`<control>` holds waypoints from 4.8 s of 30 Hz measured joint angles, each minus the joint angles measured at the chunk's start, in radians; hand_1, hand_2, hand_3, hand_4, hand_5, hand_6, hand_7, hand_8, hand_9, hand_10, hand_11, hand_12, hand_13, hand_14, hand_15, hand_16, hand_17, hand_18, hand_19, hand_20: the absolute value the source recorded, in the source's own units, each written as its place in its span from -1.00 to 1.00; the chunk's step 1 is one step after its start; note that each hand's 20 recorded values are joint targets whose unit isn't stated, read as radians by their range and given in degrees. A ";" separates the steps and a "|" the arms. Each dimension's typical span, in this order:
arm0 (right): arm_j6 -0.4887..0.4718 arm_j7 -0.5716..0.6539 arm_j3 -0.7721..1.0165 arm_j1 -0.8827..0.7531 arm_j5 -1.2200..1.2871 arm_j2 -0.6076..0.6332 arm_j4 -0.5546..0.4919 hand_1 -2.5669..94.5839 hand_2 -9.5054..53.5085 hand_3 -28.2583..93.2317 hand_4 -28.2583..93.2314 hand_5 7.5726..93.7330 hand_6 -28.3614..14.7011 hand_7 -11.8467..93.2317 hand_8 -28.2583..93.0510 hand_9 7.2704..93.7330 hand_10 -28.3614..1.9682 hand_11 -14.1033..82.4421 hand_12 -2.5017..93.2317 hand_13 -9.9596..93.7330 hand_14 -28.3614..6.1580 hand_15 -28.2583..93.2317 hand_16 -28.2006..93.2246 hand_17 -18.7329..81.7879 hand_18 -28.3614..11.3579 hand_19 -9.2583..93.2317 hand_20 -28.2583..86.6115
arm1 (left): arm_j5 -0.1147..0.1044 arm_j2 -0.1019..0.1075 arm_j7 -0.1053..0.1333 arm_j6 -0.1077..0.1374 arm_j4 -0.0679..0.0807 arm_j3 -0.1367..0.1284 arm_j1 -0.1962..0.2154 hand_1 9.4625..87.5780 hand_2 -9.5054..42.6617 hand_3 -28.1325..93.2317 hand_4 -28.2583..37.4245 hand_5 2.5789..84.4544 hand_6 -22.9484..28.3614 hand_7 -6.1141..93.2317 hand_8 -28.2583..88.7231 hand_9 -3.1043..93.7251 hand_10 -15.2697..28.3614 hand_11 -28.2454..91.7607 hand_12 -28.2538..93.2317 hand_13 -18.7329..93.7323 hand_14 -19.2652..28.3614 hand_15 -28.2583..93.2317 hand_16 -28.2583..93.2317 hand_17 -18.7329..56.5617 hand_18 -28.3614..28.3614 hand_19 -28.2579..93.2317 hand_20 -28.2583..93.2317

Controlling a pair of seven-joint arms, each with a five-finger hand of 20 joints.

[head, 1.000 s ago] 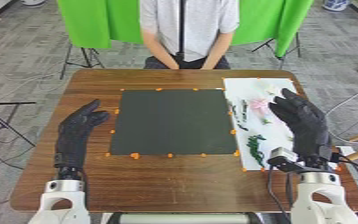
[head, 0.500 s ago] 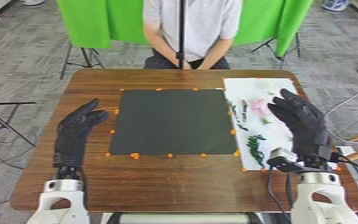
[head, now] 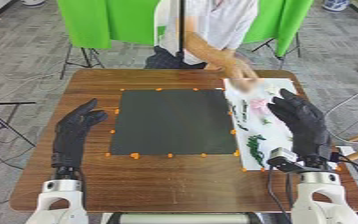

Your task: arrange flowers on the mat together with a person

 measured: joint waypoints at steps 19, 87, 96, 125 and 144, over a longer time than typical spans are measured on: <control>0.005 0.009 -0.003 0.002 -0.001 0.001 -0.001 -0.51 -1.00 0.71 -0.86 0.03 0.32 -0.42 -0.71 0.10 -0.05 -0.55 -0.58 0.13 -0.15 -0.29 -0.13 -0.18 -0.26 -0.52 0.09 | 0.008 -0.002 -0.004 0.000 -0.002 -0.001 0.005 -0.59 -0.92 0.57 -0.65 0.13 -0.02 -0.59 -0.61 0.12 0.37 -0.17 -0.26 0.07 0.57 -0.10 -0.48 -0.28 0.51 -0.36 -0.18; 0.003 0.010 -0.003 0.010 -0.043 0.013 0.003 -0.55 -1.00 0.67 -0.90 0.03 0.31 -0.43 -0.71 0.12 -0.07 -0.55 -0.58 0.15 -0.04 -0.27 -0.18 -0.13 -0.31 -0.55 0.09 | -0.006 -0.006 0.004 0.002 -0.002 -0.027 0.010 -0.57 -0.92 0.56 -0.64 0.14 0.00 -0.60 -0.61 0.13 0.38 -0.17 -0.26 0.08 0.59 -0.10 -0.49 -0.20 0.47 -0.38 -0.18; 0.013 -0.013 0.059 0.018 -0.118 0.057 0.003 -0.50 -1.00 0.30 -1.00 0.00 0.24 -0.50 -0.68 0.08 -0.13 -0.56 -0.58 0.14 -0.13 -0.27 -0.20 -0.04 -0.53 -0.51 0.13 | -0.007 -0.009 0.005 0.001 -0.002 -0.028 0.011 -0.57 -0.92 0.56 -0.64 0.14 0.00 -0.60 -0.61 0.12 0.39 -0.17 -0.26 0.08 0.58 -0.10 -0.49 -0.19 0.46 -0.39 -0.17; -0.020 0.554 0.170 -0.074 -1.354 0.297 0.015 -0.34 -1.00 0.50 -1.00 0.37 0.17 -0.48 -0.64 0.58 -0.01 -0.38 -0.56 0.86 0.28 -0.04 -0.11 0.27 -0.50 0.71 0.39 | -0.009 -0.002 0.003 0.001 -0.005 -0.032 0.013 -0.57 -0.91 0.56 -0.64 0.14 0.01 -0.60 -0.61 0.12 0.39 -0.16 -0.26 0.08 0.58 -0.11 -0.49 -0.18 0.45 -0.40 -0.17; -0.192 0.614 0.092 -0.074 -1.356 0.367 0.041 -0.14 -1.00 0.55 -0.99 0.51 0.24 -0.45 -0.65 0.75 0.02 -0.36 -0.57 0.97 0.40 -0.02 -0.09 0.39 -0.40 0.81 0.33 | -0.009 0.003 -0.004 0.001 -0.007 -0.032 0.013 -0.57 -0.91 0.56 -0.64 0.14 0.01 -0.60 -0.61 0.12 0.39 -0.17 -0.26 0.08 0.58 -0.10 -0.49 -0.18 0.45 -0.40 -0.17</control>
